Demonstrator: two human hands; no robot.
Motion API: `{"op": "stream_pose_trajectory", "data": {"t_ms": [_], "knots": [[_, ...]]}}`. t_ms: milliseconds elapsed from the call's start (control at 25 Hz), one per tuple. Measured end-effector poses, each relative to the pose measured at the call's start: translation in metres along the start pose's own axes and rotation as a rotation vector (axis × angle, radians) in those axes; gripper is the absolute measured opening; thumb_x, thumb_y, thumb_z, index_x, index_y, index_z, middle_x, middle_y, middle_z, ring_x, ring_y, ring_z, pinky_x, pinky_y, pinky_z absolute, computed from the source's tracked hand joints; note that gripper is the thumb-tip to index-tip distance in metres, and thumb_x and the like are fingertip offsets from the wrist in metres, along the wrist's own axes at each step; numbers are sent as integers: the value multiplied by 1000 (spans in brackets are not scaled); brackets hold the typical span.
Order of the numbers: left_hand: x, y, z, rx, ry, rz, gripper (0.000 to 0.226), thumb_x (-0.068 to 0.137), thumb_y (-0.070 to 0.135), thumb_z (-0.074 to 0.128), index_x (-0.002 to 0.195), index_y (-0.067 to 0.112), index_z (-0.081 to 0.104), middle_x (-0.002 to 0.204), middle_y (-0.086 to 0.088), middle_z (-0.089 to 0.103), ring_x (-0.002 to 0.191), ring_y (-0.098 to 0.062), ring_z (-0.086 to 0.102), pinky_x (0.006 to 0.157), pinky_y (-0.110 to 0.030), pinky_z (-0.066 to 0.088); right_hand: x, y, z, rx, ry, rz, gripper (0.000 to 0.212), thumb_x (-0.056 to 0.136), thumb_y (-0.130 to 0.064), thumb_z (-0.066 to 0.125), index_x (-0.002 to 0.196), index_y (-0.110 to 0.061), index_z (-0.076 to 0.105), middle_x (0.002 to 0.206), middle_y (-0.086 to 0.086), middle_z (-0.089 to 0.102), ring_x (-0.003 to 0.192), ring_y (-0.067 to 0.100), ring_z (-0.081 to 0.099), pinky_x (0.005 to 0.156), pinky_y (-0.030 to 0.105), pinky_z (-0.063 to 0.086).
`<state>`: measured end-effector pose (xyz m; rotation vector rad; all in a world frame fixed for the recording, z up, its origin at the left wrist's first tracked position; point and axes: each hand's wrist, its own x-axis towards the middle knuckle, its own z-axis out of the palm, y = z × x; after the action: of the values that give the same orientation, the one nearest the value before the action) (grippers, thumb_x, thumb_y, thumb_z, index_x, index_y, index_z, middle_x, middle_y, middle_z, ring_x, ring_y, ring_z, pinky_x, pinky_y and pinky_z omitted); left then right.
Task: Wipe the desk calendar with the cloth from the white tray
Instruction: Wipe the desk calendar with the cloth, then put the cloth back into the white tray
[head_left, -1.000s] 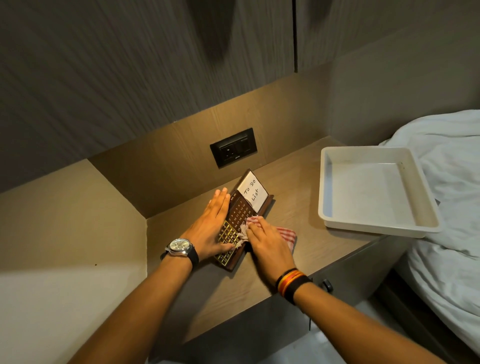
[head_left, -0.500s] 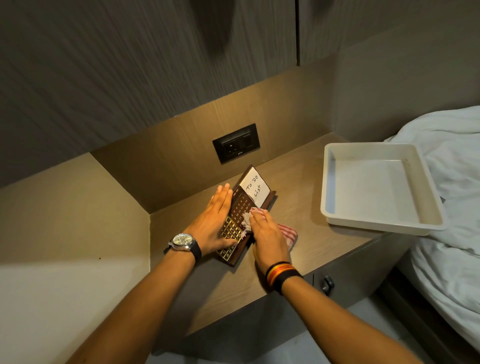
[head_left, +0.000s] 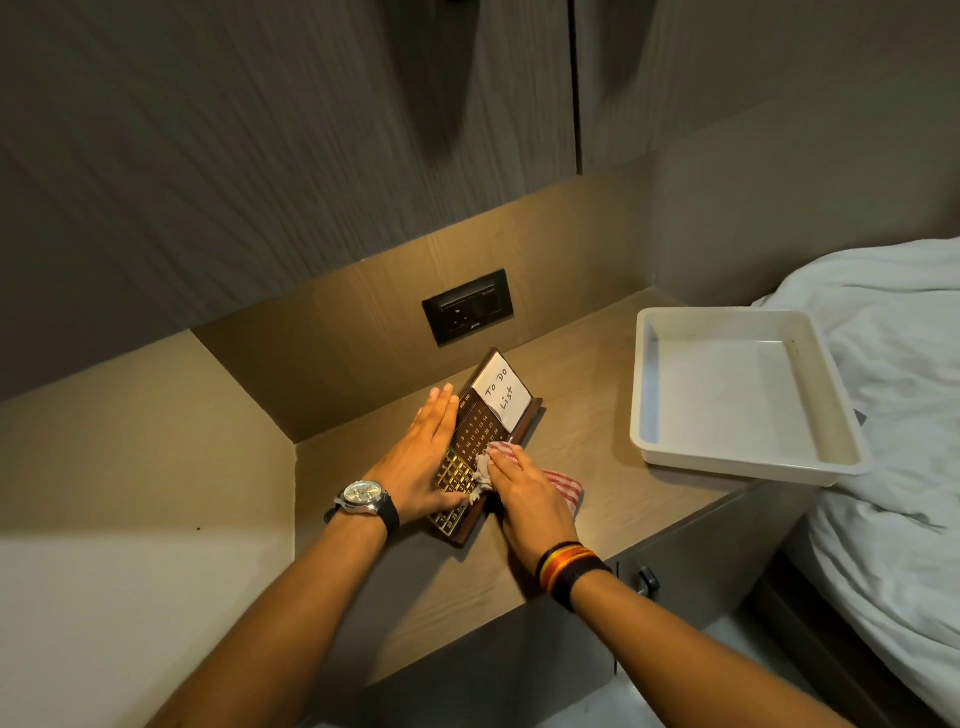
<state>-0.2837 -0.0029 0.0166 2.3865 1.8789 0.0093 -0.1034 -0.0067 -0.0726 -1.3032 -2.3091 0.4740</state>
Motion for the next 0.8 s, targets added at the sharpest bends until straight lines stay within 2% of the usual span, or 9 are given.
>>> {"op": "stream_pose_trajectory", "data": {"t_ms": [120,240,280,360,440,560,680,800], "knots": [[-1,2,0,40,8,1,139,75,49,85,157,13,-21,164,-4,-31,151,-21,-26,127,-39,-1,10,-1,-22,32,74,-21,72,91,-4,64,155,-13,33,162,7,36,152,25,21,123,41,24],[0,4,-2,124,40,-22,144,70,67,79,157,11,-22,163,-9,-31,152,-25,-25,127,-42,-4,20,9,-53,74,151,-38,74,89,-1,62,155,-17,34,161,6,37,151,25,24,117,57,34],[1,8,-5,145,64,-24,145,69,76,73,157,10,-21,164,-11,-30,152,-27,-25,126,-42,-8,24,18,-69,82,191,-55,71,90,-1,62,154,-16,36,160,7,39,151,26,26,117,57,33],[6,22,-14,156,135,-17,145,67,87,63,158,8,-18,164,-13,-28,152,-29,-24,124,-41,-12,33,40,-109,69,278,-94,67,90,6,58,152,-13,42,157,10,44,148,29,32,120,45,24],[20,47,-20,132,193,7,145,66,92,57,158,6,-16,164,-14,-27,152,-29,-23,124,-42,-11,41,71,-152,-20,304,-103,70,89,16,52,152,-13,42,156,9,46,146,30,36,119,36,24],[55,111,-4,82,204,43,145,65,98,47,159,6,-13,165,-15,-26,153,-30,-22,126,-44,-6,44,141,-203,-179,224,-138,78,85,22,47,152,-17,42,155,6,48,143,31,41,118,41,35],[93,181,32,10,157,17,146,63,102,42,158,6,-14,165,-13,-28,152,-28,-25,127,-47,-5,40,211,-237,-274,113,-200,76,87,20,48,151,-22,44,155,2,47,143,30,41,108,48,47],[115,231,63,-3,99,-50,149,60,104,39,157,6,-18,165,-10,-29,152,-26,-28,127,-47,-6,30,255,-236,-364,-50,-271,60,99,-7,55,152,-30,41,160,0,41,146,28,36,108,46,46]]}}
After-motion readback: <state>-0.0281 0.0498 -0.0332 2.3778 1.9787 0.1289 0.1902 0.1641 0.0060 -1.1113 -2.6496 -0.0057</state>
